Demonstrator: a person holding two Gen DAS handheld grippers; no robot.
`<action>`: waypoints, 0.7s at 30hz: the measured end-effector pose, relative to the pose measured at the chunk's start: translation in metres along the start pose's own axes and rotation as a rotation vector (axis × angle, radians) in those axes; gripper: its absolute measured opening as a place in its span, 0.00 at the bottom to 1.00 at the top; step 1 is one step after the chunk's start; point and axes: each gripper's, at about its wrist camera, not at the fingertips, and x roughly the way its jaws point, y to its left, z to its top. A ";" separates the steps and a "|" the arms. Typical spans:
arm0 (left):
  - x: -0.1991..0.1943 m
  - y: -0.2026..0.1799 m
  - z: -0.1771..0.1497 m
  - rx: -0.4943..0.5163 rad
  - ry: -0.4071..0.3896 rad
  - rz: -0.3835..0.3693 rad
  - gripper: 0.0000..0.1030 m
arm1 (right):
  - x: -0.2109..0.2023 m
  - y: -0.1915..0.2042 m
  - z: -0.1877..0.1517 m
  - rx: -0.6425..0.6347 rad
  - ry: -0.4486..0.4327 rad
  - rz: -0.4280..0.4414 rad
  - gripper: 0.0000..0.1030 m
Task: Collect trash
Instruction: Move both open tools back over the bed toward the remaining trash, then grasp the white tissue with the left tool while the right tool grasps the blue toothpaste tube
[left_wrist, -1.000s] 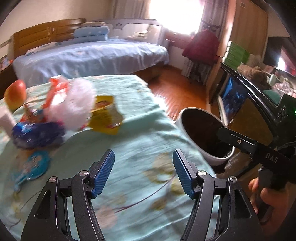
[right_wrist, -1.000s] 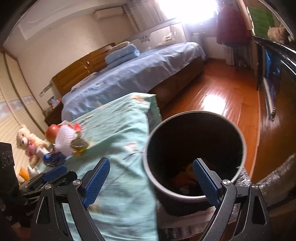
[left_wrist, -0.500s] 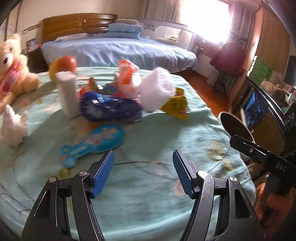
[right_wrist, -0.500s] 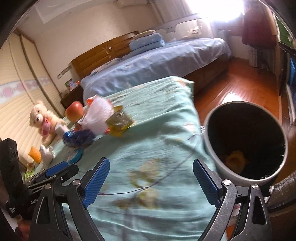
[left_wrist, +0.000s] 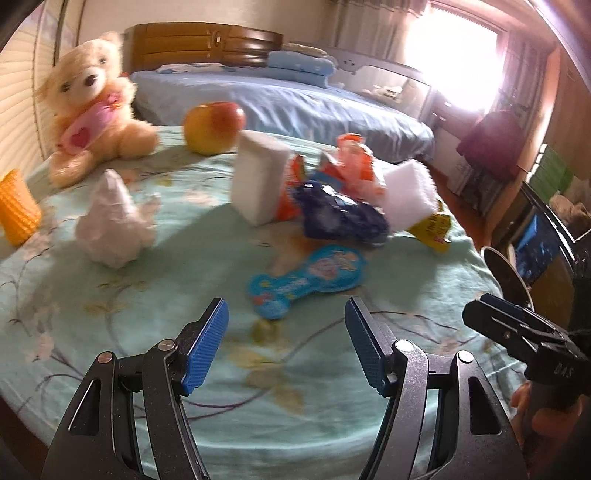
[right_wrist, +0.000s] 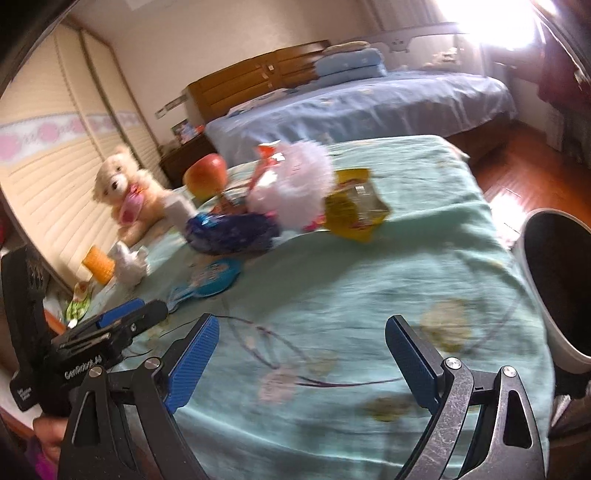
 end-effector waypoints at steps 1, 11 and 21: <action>-0.001 0.004 0.000 -0.004 -0.001 0.006 0.65 | 0.003 0.005 0.001 -0.009 0.003 0.006 0.90; -0.005 0.051 0.010 -0.044 -0.015 0.082 0.67 | 0.041 0.049 0.002 -0.117 0.073 0.076 0.90; 0.003 0.093 0.038 -0.054 -0.040 0.163 0.76 | 0.080 0.068 0.018 -0.241 0.162 0.107 0.90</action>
